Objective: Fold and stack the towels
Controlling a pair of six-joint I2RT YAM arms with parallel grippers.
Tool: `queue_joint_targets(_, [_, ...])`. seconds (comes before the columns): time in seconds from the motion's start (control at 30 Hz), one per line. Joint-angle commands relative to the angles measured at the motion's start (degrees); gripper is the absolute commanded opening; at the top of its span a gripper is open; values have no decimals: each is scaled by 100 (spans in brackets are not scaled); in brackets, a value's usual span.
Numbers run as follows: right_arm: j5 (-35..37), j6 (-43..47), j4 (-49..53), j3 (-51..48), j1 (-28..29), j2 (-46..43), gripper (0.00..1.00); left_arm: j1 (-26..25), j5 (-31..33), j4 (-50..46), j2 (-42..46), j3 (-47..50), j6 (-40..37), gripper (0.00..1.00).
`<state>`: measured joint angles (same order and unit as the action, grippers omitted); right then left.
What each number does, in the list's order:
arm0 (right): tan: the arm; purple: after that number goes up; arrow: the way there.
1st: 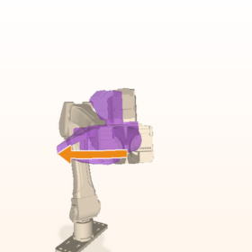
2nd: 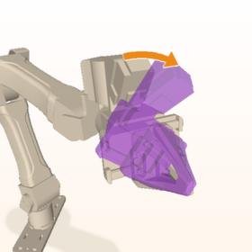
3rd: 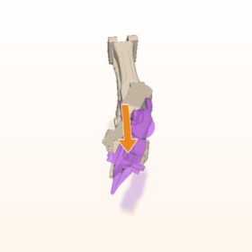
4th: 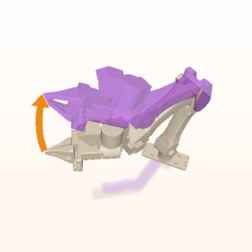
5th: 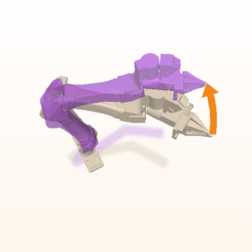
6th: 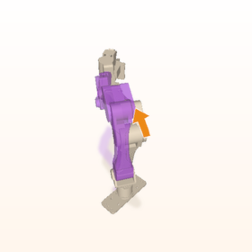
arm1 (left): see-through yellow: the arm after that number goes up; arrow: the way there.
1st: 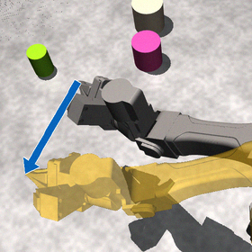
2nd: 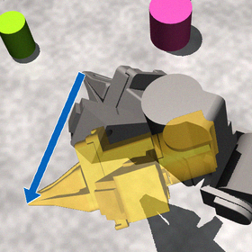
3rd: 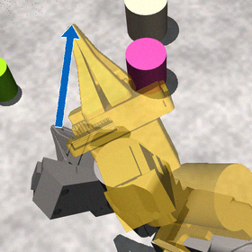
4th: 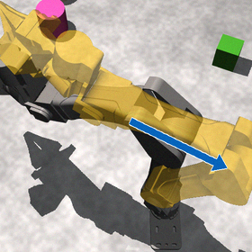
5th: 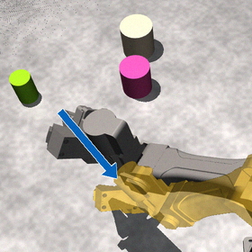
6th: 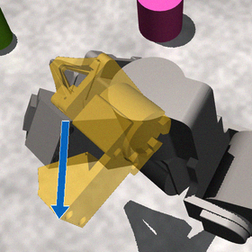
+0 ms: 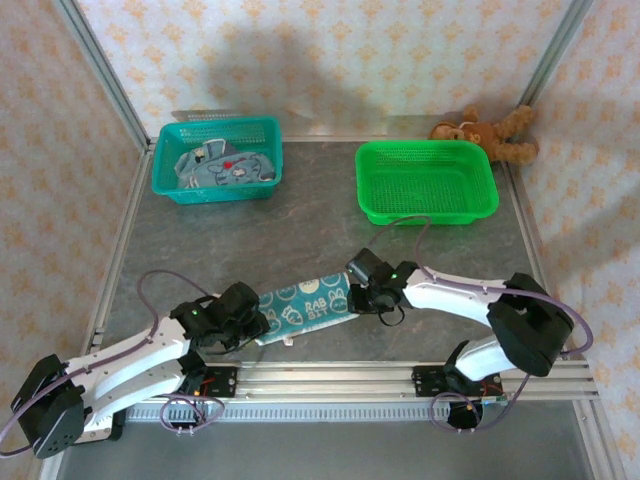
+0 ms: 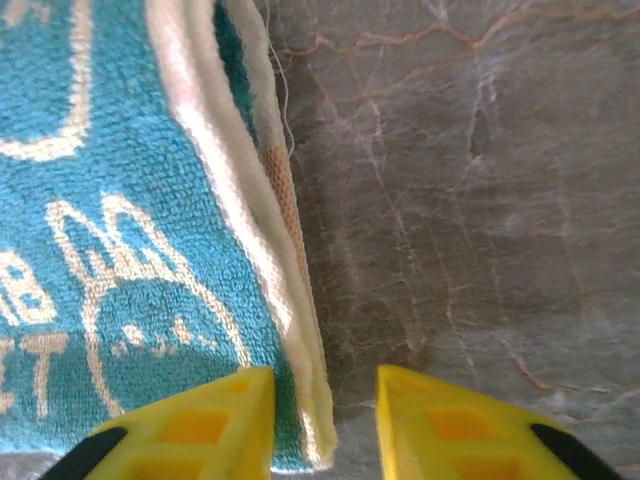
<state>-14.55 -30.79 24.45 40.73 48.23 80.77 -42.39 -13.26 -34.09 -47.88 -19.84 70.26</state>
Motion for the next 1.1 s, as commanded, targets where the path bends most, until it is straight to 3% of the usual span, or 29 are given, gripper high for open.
queue_joint_targets(0.0, [456,170,171,257,20,-330,39,-22,507,-537,-16,-328,-256,49])
queue_joint_targets(0.2, [528,347,-112,350,20,-177,48,-24,897,-221,-281,-466,-573,51])
queue_joint_targets(0.4, [519,407,-470,387,20,147,48,-21,1069,-17,-897,-539,-784,50])
queue_joint_targets(0.8, [697,216,-751,460,365,763,51,-24,1014,400,-1188,-352,-768,37])
queue_joint_targets(0.97, [865,119,-805,497,634,1165,50,-24,956,468,-1224,-311,-759,36])
queue_joint_targets(1.07, [980,15,-841,461,756,1394,40,-27,914,507,-1224,-284,-751,35])
